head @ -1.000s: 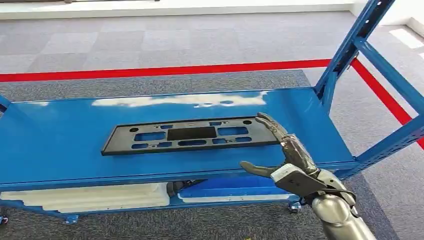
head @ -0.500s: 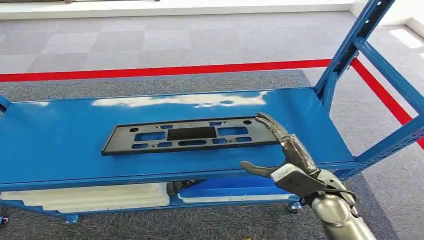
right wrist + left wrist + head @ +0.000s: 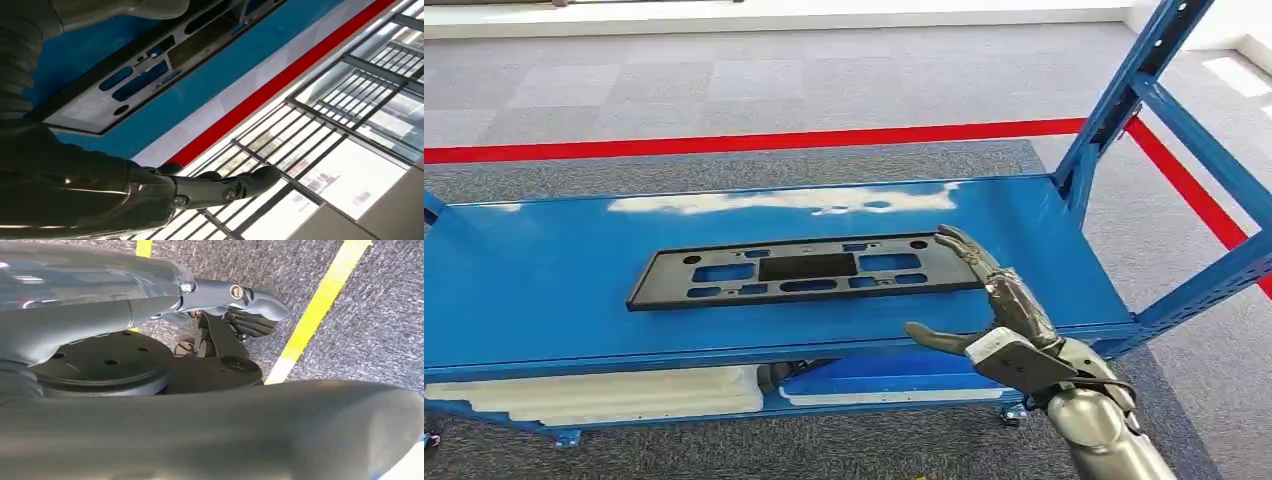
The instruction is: Take the parts from the cabinet and place them on the table.
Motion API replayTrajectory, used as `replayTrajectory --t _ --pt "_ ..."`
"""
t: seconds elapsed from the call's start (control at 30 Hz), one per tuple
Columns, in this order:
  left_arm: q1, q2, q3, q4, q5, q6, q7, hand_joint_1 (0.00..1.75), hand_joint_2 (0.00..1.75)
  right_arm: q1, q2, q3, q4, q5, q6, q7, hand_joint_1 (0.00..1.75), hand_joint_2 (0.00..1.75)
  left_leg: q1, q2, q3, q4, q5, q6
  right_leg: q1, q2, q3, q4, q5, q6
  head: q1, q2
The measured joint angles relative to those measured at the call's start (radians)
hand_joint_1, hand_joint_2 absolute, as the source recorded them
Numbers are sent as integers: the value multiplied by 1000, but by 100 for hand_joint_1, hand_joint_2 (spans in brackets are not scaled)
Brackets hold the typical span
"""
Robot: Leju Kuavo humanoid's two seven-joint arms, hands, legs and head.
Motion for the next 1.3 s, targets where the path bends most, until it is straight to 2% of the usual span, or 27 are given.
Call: replayTrajectory --t 1.3 --pt "0 0 0 0 0 0 0 0 0 0 0 0 0 0 0 0 0 175 0 0 0 0 0 0 0 0 0 0 0 0 0 0"
